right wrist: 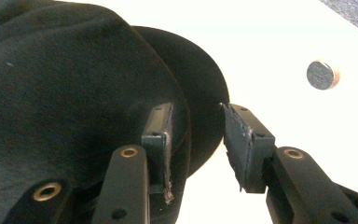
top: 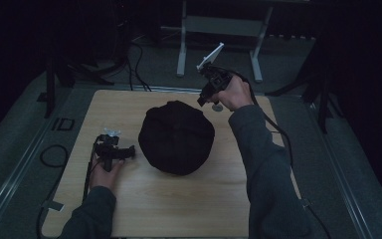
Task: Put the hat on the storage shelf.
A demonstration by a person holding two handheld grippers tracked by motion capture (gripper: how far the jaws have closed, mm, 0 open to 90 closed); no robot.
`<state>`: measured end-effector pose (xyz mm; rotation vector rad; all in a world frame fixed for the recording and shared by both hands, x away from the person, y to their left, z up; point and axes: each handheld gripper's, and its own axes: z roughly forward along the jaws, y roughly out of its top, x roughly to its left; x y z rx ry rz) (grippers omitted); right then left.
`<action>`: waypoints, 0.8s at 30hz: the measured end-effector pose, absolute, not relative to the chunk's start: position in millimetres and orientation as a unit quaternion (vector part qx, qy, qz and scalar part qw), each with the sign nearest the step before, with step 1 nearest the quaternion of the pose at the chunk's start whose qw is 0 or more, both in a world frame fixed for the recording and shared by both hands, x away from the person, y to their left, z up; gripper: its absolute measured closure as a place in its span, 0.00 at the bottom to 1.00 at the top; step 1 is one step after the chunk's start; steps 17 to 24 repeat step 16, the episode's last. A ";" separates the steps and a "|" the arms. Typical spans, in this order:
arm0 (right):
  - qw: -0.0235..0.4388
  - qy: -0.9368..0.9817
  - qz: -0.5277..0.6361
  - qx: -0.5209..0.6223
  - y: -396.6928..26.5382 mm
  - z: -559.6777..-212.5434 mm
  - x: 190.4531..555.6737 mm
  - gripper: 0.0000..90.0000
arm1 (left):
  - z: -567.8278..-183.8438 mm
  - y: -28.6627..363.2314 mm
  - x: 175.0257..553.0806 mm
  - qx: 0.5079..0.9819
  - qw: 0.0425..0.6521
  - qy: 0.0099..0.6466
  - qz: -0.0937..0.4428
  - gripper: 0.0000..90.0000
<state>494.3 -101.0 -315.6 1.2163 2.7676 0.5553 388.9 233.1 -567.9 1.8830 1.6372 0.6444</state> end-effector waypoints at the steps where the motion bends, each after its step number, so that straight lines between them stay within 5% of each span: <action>1: 0.035 0.900 0.181 0.394 -102.1 -316.3 494.2 0.69 | -567.9 233.1 388.9 0.702 0.278 0.610 0.240 0.01; 24: 0.055 0.902 0.179 0.389 -128.2 -325.6 489.1 0.75 | -567.8 233.1 388.8 0.702 0.278 0.610 0.240 0.01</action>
